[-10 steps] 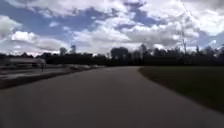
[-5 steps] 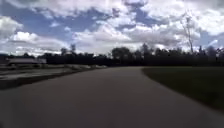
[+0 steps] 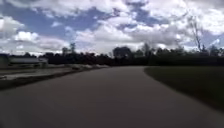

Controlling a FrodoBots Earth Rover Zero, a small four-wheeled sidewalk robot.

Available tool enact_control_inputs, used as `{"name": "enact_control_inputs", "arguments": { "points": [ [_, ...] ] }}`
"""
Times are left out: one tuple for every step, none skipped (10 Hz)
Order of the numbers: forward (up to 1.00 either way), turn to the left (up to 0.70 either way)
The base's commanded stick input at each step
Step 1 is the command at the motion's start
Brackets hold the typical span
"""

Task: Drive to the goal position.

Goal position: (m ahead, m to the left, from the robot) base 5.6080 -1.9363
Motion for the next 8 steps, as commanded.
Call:
{"name": "enact_control_inputs", "arguments": {
  "points": [
    [1.00, 0.00],
    [1.00, -0.04],
    [1.00, -0.07],
    [1.00, -0.07],
    [1.00, -0.08],
    [1.00, -0.09],
    [1.00, -0.11],
    [1.00, -0.11]
  ]
}}
